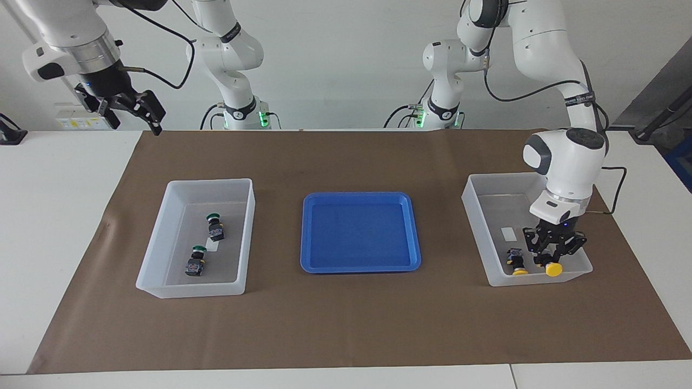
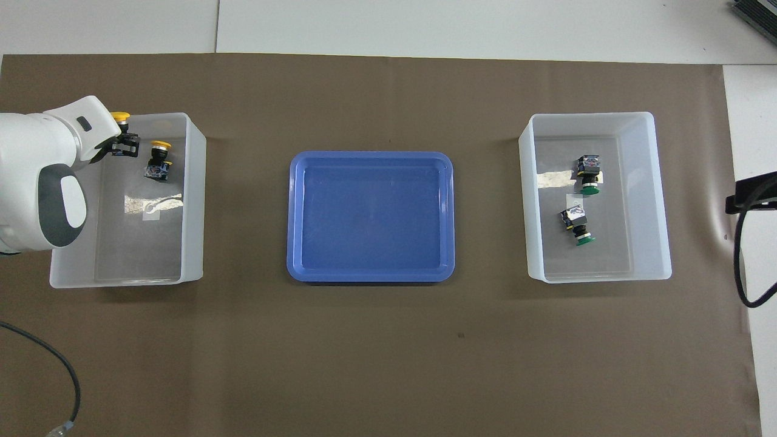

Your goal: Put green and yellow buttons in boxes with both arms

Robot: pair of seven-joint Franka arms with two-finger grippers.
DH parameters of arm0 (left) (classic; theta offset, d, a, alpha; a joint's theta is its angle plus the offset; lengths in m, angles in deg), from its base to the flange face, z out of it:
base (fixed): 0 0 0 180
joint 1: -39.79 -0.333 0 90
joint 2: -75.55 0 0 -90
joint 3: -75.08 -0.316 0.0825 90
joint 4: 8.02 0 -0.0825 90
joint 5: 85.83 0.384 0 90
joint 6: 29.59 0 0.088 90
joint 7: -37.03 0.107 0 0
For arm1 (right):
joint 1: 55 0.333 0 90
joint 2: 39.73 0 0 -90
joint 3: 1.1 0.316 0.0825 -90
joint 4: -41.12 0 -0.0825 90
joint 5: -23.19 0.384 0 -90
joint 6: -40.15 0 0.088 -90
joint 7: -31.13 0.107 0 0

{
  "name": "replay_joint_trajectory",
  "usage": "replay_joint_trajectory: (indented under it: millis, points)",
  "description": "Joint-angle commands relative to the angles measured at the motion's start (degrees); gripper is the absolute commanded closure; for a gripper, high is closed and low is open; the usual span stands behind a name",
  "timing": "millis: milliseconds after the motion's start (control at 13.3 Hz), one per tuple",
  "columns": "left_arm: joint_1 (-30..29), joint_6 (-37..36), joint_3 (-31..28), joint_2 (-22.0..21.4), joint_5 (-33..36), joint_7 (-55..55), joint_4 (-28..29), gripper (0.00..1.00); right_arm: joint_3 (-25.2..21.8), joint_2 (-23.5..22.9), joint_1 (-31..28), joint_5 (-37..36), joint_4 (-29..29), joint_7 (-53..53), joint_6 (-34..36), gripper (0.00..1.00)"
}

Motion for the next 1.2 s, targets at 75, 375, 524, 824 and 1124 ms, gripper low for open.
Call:
replay_joint_trajectory:
  millis: [75, 375, 524, 824, 1124]
  points:
    - [-1.09, -3.58, 0.88, -0.96, -2.52, 1.18, 1.02, 1.00, -0.07, 1.58, -1.03, 1.32, 1.88, -2.43, -0.31, 0.00]
    - [-0.48, -4.10, 0.70, -2.71, -5.26, 0.83, -0.48, 1.00, 0.11, 1.58, -1.30, 1.23, 1.97, -2.52, -0.31, 0.00]
    - [-0.56, -7.43, 0.70, -4.47, -5.26, 1.00, -0.39, 1.00, 0.11, 1.58, -1.39, 1.23, 1.97, -2.52, -0.31, 0.00]
    - [-0.48, -13.14, 0.53, -6.94, -5.26, 1.26, 0.22, 1.00, 0.11, 1.58, -1.21, 1.32, 1.88, -2.34, 0.13, 0.00]
    - [-1.00, -10.18, 0.44, -5.45, -5.26, 3.89, 2.95, 1.00, 0.11, 1.58, -0.59, 1.32, 1.88, -2.26, 0.13, 0.00]
